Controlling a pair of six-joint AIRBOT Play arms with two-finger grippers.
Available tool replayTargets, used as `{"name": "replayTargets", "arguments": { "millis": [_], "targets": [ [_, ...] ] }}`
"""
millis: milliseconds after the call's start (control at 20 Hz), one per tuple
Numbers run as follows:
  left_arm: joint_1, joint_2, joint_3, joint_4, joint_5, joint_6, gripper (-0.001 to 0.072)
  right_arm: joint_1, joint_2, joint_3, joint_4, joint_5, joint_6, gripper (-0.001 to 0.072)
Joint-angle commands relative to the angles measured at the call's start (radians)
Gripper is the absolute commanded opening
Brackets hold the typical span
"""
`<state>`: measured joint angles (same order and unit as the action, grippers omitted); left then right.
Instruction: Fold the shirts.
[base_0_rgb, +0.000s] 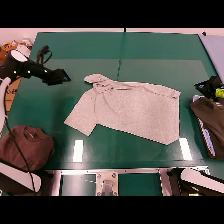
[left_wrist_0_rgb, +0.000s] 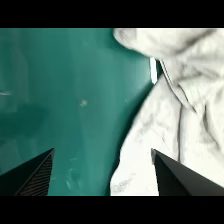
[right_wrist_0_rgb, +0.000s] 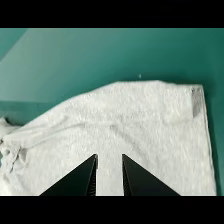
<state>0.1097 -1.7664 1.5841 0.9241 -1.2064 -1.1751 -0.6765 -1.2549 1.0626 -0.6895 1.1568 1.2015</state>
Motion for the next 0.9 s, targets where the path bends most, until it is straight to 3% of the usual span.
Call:
{"name": "replayTargets", "arguments": {
  "millis": [0,150,400,500,650,800,850],
  "targets": [
    [-0.039,-0.110,-0.001,-0.106,-0.087,0.117,0.0703,0.010,0.012,-0.033,-0.003,0.031,-0.006,0.0191],
    [-0.131,-0.174,-0.001,-0.193,-0.088,0.190,0.0702,0.014,0.012,-0.046,-0.002,0.030,-0.006,0.0191],
    [-0.215,-0.224,0.001,-0.173,-0.083,0.207,0.0700,0.014,0.012,-0.046,-0.003,0.031,-0.006,0.0191],
    [-0.204,-0.224,0.016,-0.163,-0.071,0.207,0.0423,0.014,0.012,-0.046,-0.002,0.031,-0.006,0.0191],
    [-0.190,-0.224,0.058,-0.169,-0.031,0.207,0.0090,0.014,0.012,-0.046,-0.002,0.031,-0.006,0.0191],
    [-0.175,-0.224,0.117,-0.137,-0.003,0.167,0.0030,0.014,0.012,-0.046,-0.003,0.047,-0.006,0.0188],
    [-0.163,-0.223,0.138,-0.111,-0.019,0.134,0.0023,0.014,0.012,-0.046,-0.011,0.066,-0.006,0.0078]
  ]
}}
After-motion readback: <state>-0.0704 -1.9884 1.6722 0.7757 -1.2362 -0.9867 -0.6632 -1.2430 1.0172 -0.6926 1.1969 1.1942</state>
